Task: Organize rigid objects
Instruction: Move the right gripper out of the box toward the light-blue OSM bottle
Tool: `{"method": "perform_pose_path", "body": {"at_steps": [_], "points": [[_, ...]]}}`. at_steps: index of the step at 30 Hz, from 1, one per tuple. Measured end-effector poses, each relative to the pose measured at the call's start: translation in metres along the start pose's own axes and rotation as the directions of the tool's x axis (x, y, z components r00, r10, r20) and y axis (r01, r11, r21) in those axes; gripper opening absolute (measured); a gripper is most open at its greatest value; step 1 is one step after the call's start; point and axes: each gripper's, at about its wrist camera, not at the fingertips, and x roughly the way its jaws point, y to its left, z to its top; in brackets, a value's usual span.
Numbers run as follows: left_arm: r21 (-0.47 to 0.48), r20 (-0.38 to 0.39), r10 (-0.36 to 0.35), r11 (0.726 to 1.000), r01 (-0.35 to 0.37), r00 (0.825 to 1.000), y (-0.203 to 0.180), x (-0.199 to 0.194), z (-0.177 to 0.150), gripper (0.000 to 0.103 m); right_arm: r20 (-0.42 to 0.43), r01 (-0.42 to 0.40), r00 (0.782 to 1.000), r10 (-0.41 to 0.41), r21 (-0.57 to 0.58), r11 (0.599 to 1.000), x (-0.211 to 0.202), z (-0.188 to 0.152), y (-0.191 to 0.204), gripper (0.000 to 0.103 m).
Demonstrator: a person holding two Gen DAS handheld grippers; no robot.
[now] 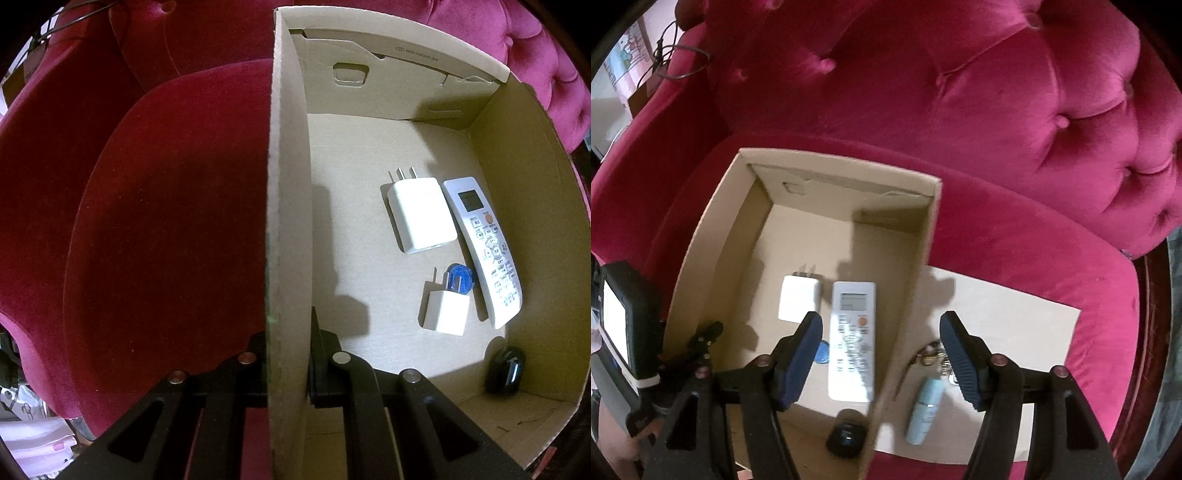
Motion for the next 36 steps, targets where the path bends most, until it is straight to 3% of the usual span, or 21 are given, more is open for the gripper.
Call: {"method": "perform_pose_path", "body": {"at_steps": [12,21,36], "points": [[0.003,0.0,0.004,1.0,-0.004,1.0,0.0,-0.001,0.001,0.01,-0.003,0.038,0.999,-0.037,0.03,0.999,0.0,-0.016,-0.042,0.099],[0.001,0.0,0.002,1.0,-0.002,1.0,0.002,-0.003,0.001,0.01,-0.002,0.08,0.997,-0.08,0.053,0.995,0.012,-0.035,-0.07,0.101],[0.007,0.001,0.005,1.0,-0.005,1.0,0.001,-0.004,0.001,0.01,-0.064,0.057,0.997,-0.051,0.095,0.994,0.045,-0.074,-0.091,0.1]]}}
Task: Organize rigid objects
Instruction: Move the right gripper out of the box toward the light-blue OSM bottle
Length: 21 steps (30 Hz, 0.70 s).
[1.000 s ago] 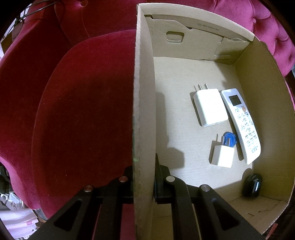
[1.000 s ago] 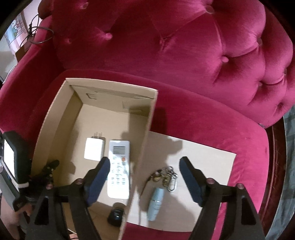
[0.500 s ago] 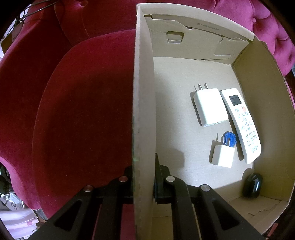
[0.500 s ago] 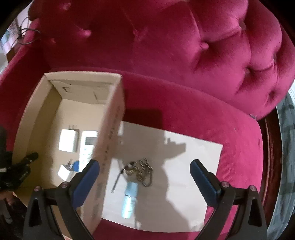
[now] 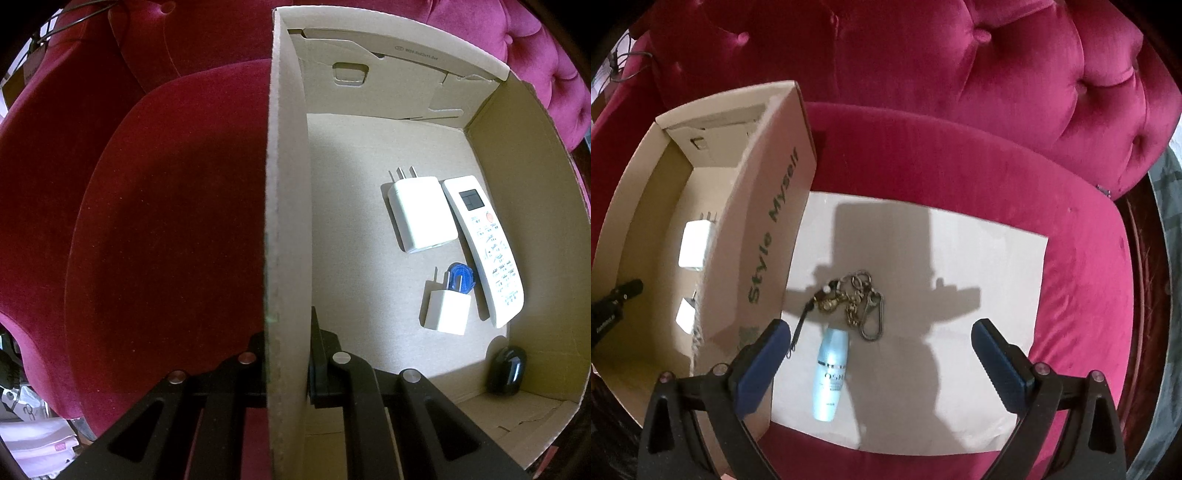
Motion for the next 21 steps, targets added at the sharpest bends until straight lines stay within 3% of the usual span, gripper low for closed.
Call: {"method": "perform_pose_path", "body": {"at_steps": [6,21], "points": [[0.002,0.0,0.002,1.0,-0.002,1.0,-0.001,0.0,0.001,0.01,-0.023,-0.002,1.0,0.002,-0.009,1.0,0.008,-0.006,0.002,0.098],[0.002,0.0,0.005,1.0,-0.005,1.0,-0.002,0.0,0.001,0.01,-0.108,-0.039,0.994,0.034,-0.038,0.999,0.042,-0.027,0.016,0.074]]}}
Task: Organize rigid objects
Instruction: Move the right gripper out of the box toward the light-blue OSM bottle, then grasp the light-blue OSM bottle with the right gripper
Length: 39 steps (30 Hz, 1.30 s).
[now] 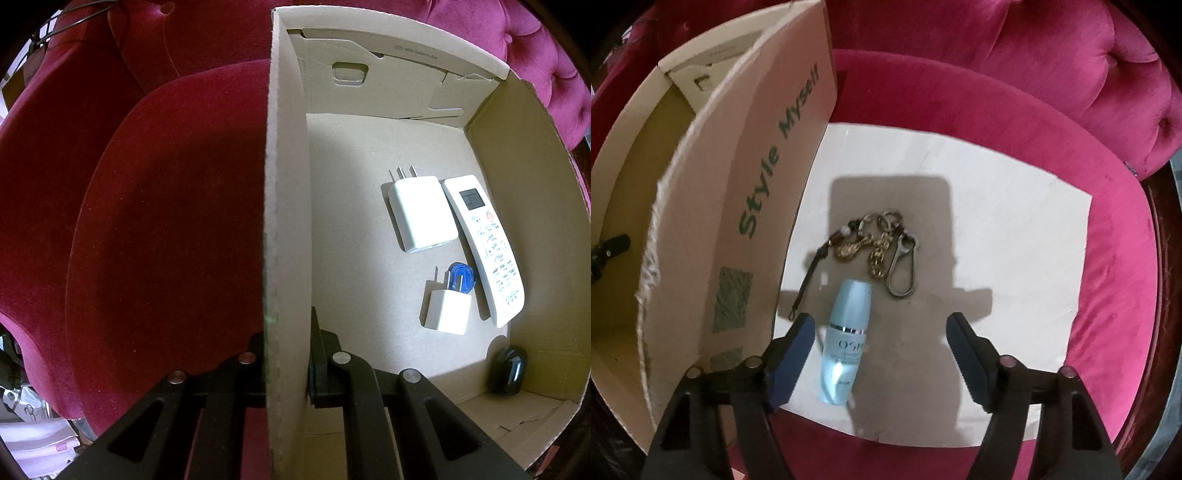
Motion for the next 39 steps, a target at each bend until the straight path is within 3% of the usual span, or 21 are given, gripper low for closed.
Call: {"method": "perform_pose_path", "body": {"at_steps": [5,8,12,25,39], "points": [[0.001,0.0,0.001,1.0,-0.001,1.0,0.0,0.0,0.0,0.01,-0.029,-0.01,1.0,0.01,-0.004,1.0,0.013,-0.006,0.003,0.064],[0.001,0.0,0.001,1.0,-0.001,1.0,0.0,0.0,0.0,0.01,-0.042,-0.031,0.999,0.031,0.001,1.0,0.019,-0.012,0.004,0.053],[-0.001,0.0,-0.001,1.0,0.001,1.0,0.0,0.0,0.0,0.01,-0.052,-0.05,0.997,0.05,0.008,0.999,0.022,-0.015,0.005,0.027],[0.001,-0.001,0.0,1.0,0.0,1.0,0.0,0.001,0.0,0.01,-0.034,-0.027,0.999,0.027,0.016,1.0,0.009,-0.024,0.018,0.027],[0.006,0.002,0.003,1.0,-0.003,1.0,-0.001,-0.001,0.0,0.01,0.01,-0.009,1.0,0.009,0.008,1.0,-0.034,-0.015,0.024,0.027]]}}
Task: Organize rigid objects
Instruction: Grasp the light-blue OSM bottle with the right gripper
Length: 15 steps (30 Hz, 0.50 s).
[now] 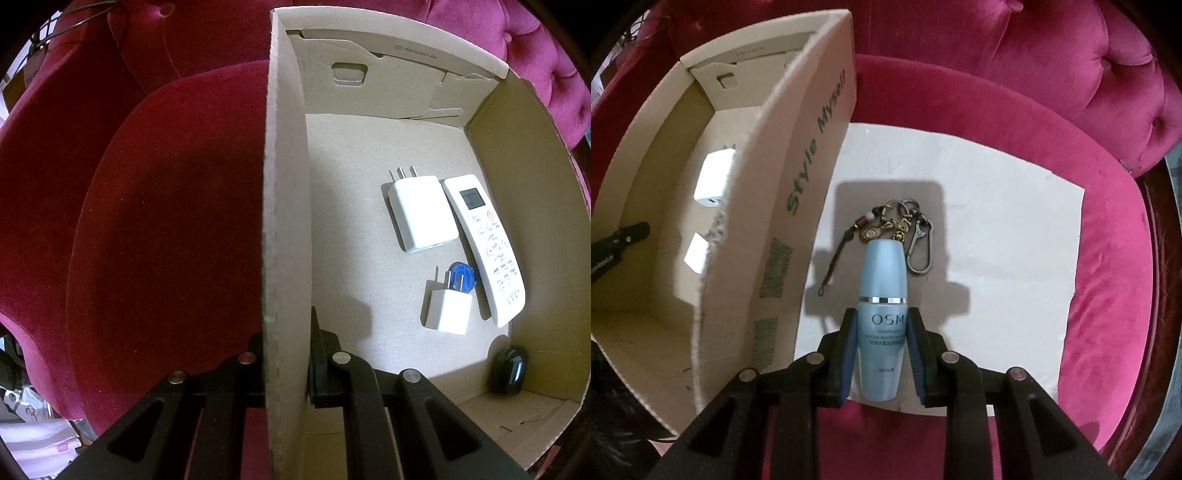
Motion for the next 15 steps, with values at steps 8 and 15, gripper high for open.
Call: {"method": "perform_pose_path", "body": {"at_steps": [8,15], "points": [[-0.003,-0.001,-0.003,1.0,0.003,1.0,0.001,0.0,0.0,0.01,0.001,0.027,1.0,-0.027,0.006,1.0,-0.025,0.005,0.001,0.027],[-0.005,-0.002,-0.006,1.0,0.006,1.0,0.001,0.0,0.0,0.01,0.002,0.042,0.999,-0.042,0.029,0.999,-0.035,0.009,0.005,0.027]]}}
